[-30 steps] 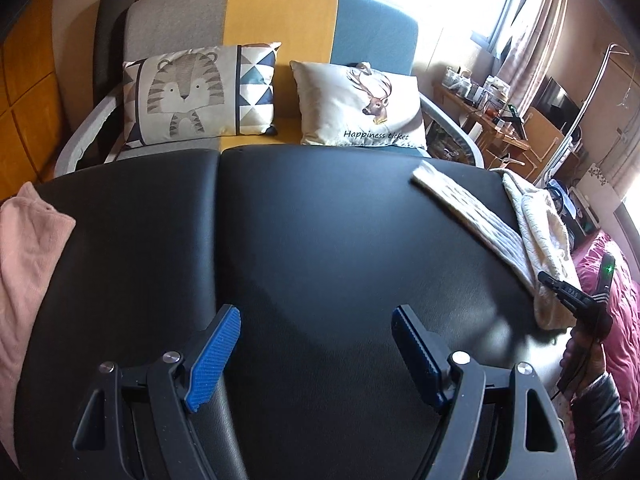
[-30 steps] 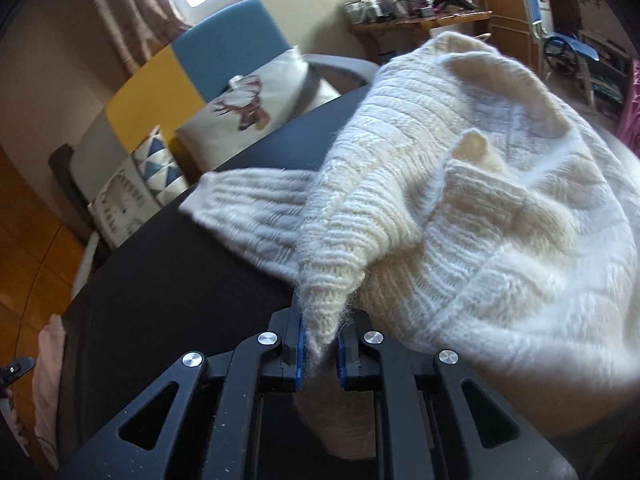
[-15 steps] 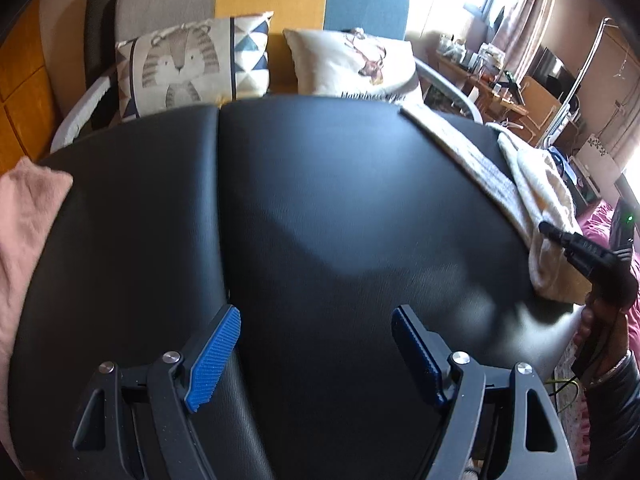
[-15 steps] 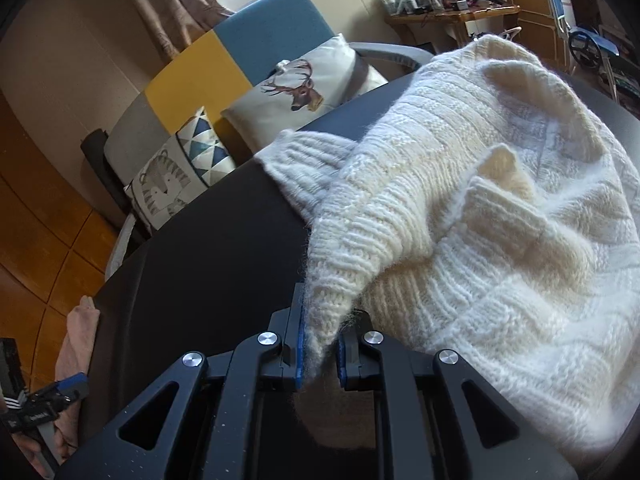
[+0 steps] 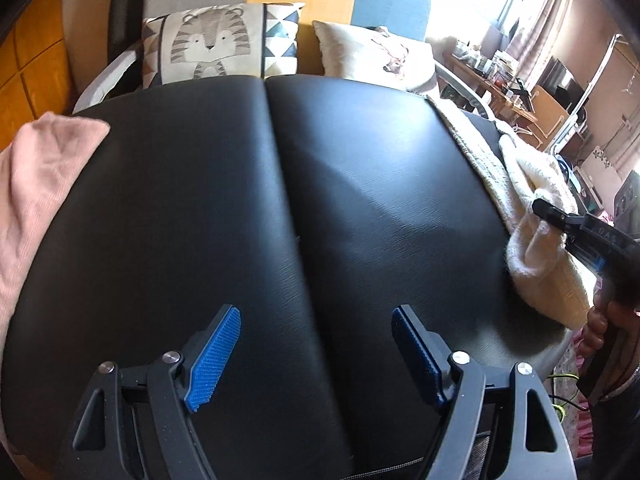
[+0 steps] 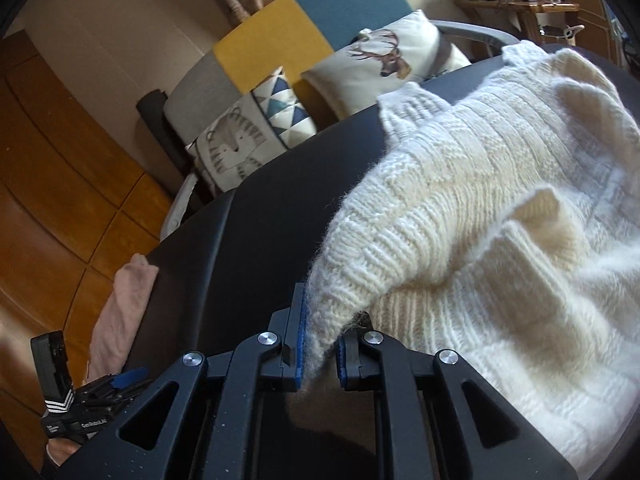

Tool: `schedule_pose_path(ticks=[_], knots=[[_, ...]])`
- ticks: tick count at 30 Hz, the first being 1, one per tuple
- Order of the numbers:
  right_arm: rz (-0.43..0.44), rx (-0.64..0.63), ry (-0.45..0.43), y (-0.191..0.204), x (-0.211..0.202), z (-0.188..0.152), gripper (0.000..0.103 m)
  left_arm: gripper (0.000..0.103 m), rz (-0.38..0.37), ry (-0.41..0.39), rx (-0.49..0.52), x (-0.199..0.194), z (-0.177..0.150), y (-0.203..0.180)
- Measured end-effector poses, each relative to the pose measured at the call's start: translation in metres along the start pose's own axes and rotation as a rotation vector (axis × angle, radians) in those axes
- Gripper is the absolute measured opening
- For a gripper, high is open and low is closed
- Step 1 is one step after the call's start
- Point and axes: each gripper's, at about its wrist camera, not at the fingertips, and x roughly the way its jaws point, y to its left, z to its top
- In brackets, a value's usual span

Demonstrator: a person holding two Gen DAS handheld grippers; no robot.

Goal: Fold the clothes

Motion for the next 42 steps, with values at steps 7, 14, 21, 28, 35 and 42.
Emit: schedule_pose_path(ticks=[7, 14, 21, 28, 35, 42], knots=[[0.096, -0.074, 0.037, 0.06, 0.01, -0.019, 0.012, 0.08, -0.042, -0.032, -0.027, -0.007, -0.021, 0.025], [0.202, -0.135, 0.081, 0.113, 0.025, -0.031, 0.013, 0.08, -0.097, -0.106, -0.019, -0.025, -0.029, 0.042], [0.266, -0.236, 0.15, 0.165, 0.059, -0.039, 0.025, 0.08, -0.133, -0.166, -0.013, -0.045, -0.034, 0.056], [0.212, -0.389, 0.208, 0.174, 0.063, -0.068, 0.057, 0.08, -0.107, -0.148, -0.057, -0.046, -0.045, 0.062], [-0.044, -0.412, 0.018, 0.082, -0.019, -0.052, 0.057, 0.08, -0.103, -0.108, -0.055, -0.032, -0.05, 0.049], [-0.209, -0.097, -0.098, -0.031, -0.076, -0.005, 0.057, 0.08, -0.111, -0.058, -0.047, -0.016, -0.051, 0.031]])
